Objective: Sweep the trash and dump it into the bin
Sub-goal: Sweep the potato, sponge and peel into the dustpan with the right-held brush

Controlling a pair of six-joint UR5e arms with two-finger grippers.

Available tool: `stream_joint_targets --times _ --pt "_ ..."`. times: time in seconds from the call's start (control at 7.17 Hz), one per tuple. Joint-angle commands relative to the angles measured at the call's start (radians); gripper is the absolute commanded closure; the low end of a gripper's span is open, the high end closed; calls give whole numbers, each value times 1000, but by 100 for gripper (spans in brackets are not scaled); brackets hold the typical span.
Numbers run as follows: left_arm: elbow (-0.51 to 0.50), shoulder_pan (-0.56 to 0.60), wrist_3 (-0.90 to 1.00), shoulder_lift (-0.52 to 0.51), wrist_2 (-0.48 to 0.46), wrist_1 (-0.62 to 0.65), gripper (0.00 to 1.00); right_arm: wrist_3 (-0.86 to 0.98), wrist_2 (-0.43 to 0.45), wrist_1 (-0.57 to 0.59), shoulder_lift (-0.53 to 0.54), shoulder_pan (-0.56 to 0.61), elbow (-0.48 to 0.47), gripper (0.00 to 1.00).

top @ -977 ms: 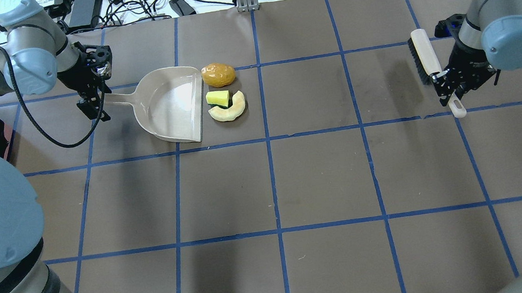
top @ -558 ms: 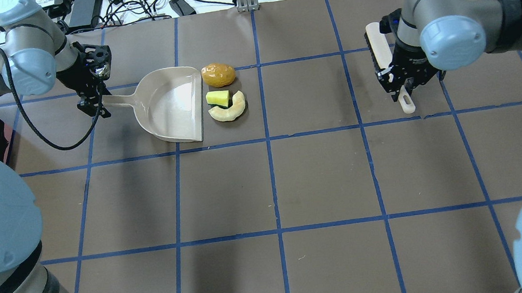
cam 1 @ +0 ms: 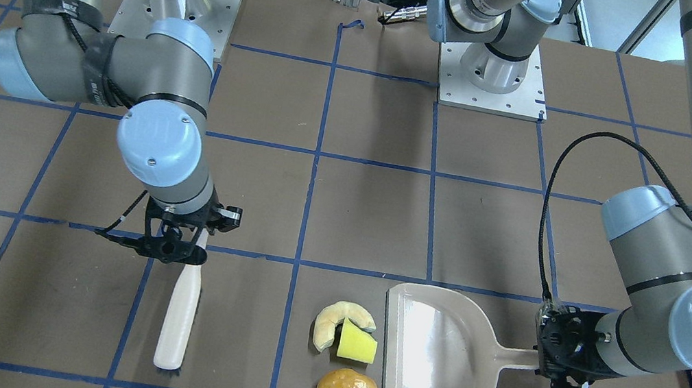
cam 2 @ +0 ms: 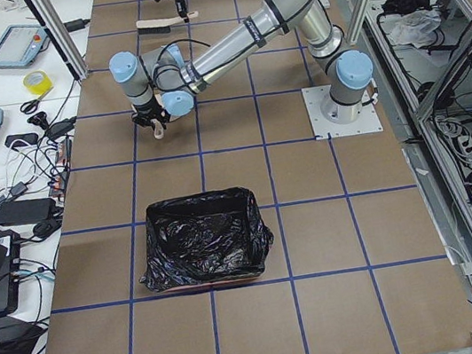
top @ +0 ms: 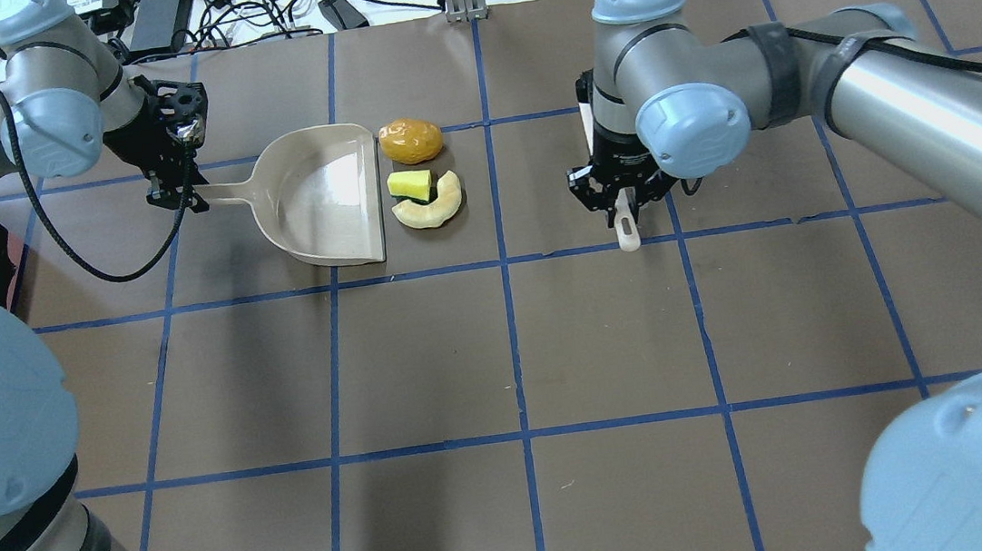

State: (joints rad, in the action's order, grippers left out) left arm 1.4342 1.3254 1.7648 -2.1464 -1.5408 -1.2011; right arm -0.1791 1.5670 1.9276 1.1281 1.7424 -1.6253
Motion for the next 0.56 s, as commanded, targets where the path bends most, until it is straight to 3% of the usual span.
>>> stream_joint_targets --times 0.0,0.42 --pt "-3 0 1 -1 -1 0 84 -66 -25 -1 -80 71 94 100" --pt "0 0 -1 -3 -4 0 84 -201 -59 -22 -161 155 192 100"
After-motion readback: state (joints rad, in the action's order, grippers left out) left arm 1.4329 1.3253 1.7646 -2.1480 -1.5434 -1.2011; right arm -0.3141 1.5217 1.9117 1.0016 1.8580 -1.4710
